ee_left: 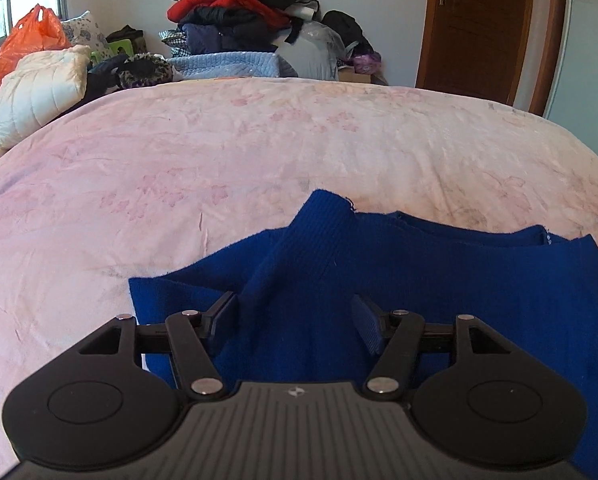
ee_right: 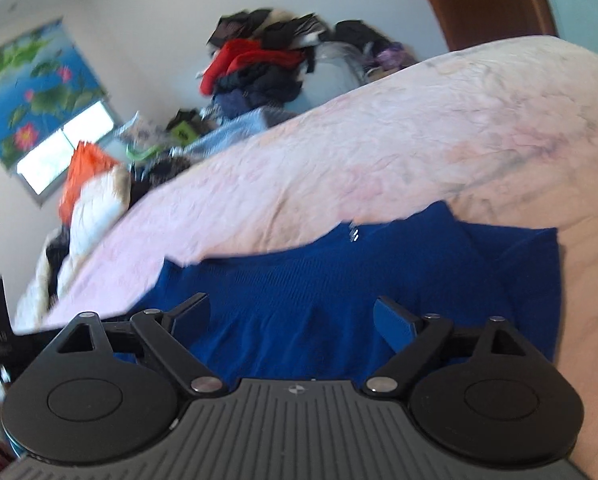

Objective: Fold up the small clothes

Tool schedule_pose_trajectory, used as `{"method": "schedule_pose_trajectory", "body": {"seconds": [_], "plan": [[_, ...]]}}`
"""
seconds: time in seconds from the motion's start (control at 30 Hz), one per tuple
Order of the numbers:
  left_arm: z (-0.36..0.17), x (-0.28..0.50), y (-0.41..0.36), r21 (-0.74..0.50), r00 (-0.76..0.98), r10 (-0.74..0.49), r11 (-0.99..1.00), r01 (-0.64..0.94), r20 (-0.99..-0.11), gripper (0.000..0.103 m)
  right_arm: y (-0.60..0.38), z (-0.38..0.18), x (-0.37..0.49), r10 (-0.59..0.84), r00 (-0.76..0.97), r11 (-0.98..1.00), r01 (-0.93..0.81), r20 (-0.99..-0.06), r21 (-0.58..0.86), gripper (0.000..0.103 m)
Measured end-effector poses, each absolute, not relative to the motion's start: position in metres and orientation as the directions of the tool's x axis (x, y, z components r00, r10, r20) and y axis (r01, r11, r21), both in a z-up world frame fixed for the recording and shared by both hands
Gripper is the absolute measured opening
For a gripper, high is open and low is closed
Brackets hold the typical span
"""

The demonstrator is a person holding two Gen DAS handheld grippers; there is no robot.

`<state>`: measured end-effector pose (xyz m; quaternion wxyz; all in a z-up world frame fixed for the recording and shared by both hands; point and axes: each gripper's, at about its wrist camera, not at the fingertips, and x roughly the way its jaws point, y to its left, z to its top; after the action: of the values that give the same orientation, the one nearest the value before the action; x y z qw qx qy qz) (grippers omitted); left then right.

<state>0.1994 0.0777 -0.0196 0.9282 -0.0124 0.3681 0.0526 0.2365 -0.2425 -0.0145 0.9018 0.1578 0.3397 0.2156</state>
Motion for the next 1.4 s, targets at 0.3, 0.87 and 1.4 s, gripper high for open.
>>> {"method": "schedule_pose_trajectory", "body": {"seconds": [0.3, 0.87, 1.4], "plan": [[-0.032, 0.175, 0.068, 0.094, 0.728, 0.131, 0.991, -0.091, -0.673, 0.071, -0.215, -0.023, 0.216, 0.333, 0.710, 0.942, -0.282, -0.621, 0.182, 0.097], [-0.039, 0.123, 0.068, 0.101, 0.755, 0.151, 0.988, -0.112, -0.638, 0.075, -0.208, -0.039, 0.185, 0.240, 0.747, 0.970, -0.214, -0.620, 0.118, 0.103], [-0.043, 0.059, 0.120, 0.032, 0.742, 0.104, 0.993, -0.110, -0.662, 0.080, -0.204, -0.047, 0.175, 0.223, 0.771, 0.969, -0.240, -0.596, 0.052, 0.103]]}}
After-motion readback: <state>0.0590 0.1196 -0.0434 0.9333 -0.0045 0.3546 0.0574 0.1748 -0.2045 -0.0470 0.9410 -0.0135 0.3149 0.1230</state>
